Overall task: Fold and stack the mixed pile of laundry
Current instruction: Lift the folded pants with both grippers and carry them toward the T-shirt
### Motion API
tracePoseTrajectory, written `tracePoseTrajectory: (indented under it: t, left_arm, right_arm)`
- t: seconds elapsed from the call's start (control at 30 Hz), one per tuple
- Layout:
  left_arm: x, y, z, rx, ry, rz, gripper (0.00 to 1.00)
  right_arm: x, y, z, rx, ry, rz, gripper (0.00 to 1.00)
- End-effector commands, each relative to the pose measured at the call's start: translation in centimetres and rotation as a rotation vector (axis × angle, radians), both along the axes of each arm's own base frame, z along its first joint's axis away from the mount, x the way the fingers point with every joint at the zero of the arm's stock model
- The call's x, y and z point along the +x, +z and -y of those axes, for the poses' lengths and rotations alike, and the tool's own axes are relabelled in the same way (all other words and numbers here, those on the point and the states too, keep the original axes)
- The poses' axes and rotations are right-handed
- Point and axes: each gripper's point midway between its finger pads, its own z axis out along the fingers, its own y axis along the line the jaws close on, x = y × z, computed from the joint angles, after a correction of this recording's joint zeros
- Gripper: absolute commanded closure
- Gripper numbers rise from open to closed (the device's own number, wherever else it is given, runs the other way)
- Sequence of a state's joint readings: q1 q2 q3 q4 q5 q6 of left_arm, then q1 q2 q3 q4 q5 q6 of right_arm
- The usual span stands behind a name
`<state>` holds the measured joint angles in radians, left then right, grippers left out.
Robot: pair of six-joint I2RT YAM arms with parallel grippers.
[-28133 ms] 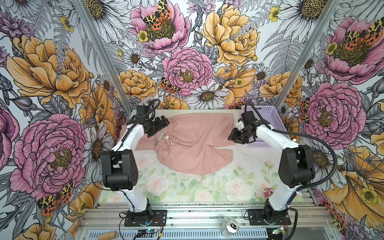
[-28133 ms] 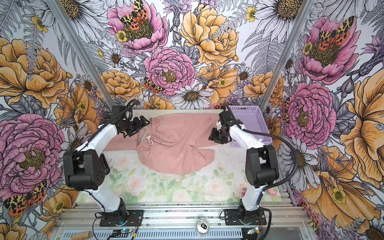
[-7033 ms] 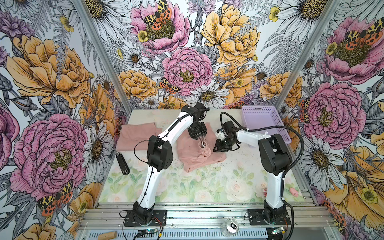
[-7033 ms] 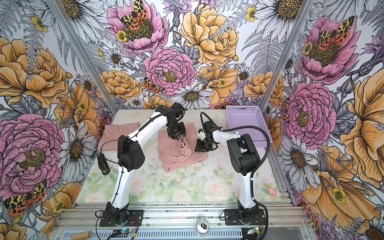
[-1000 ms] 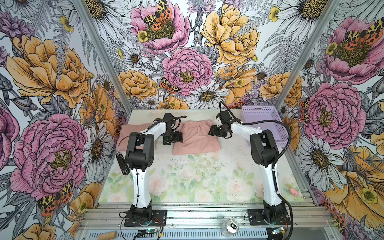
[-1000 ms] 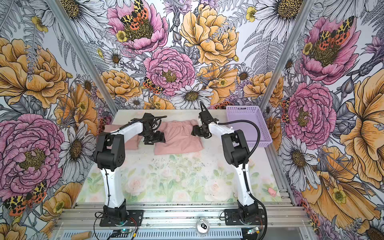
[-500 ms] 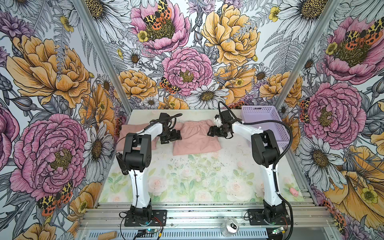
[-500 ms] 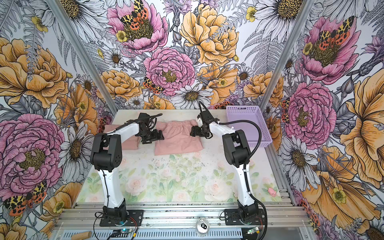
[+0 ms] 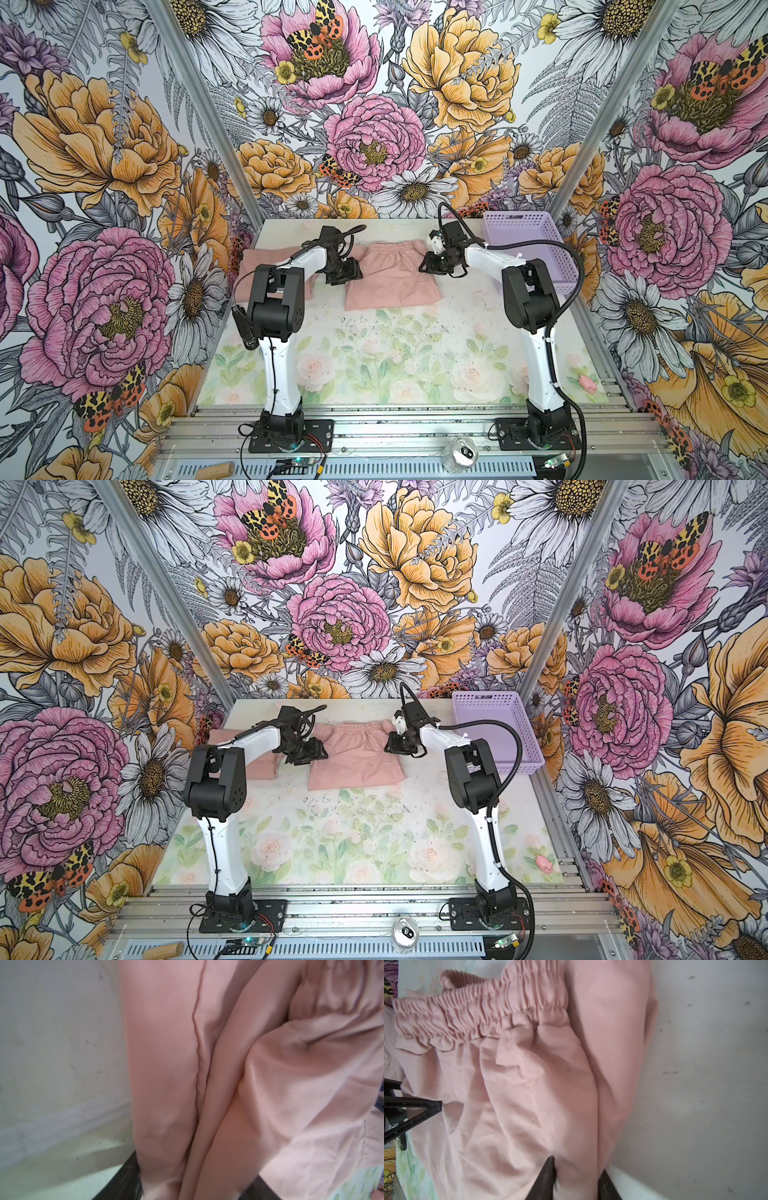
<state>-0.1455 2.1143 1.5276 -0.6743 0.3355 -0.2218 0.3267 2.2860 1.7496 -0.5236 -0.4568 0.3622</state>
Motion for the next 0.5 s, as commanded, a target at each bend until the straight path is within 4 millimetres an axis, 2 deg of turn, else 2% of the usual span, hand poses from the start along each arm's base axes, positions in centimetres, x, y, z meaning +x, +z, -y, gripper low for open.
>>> tracePoseTrajectory:
  t: [0.0,0.1,0.27,0.37,0.47]
  left_arm:
    - [-0.5,-1.7,0.6,-0.038,-0.015,-0.048,0.52]
    - [-0.1,-1.7,0.9,-0.052,-0.018,-0.047,0.66]
    - [0.6,-1.1,1.0,-0.057,-0.018,-0.027,0.98]
    - [1.0,0.1,0.5,-0.059,-0.005,0.000,1.00]
    - [1.5,2.3,-0.4,-0.050,0.009,0.052,1.00]
  right_arm:
    - [-0.1,-0.7,-0.9,0.042,0.010,-0.010,0.75]
    - [0.0,-0.6,-1.4,0.061,0.010,-0.007,0.83]
    - [-0.2,-0.4,-2.7,0.110,0.018,-0.016,1.00]
    - [-0.3,0.1,-3.6,0.130,0.024,-0.007,1.00]
    - [-0.4,1.5,-4.7,0.167,0.022,0.014,1.00]
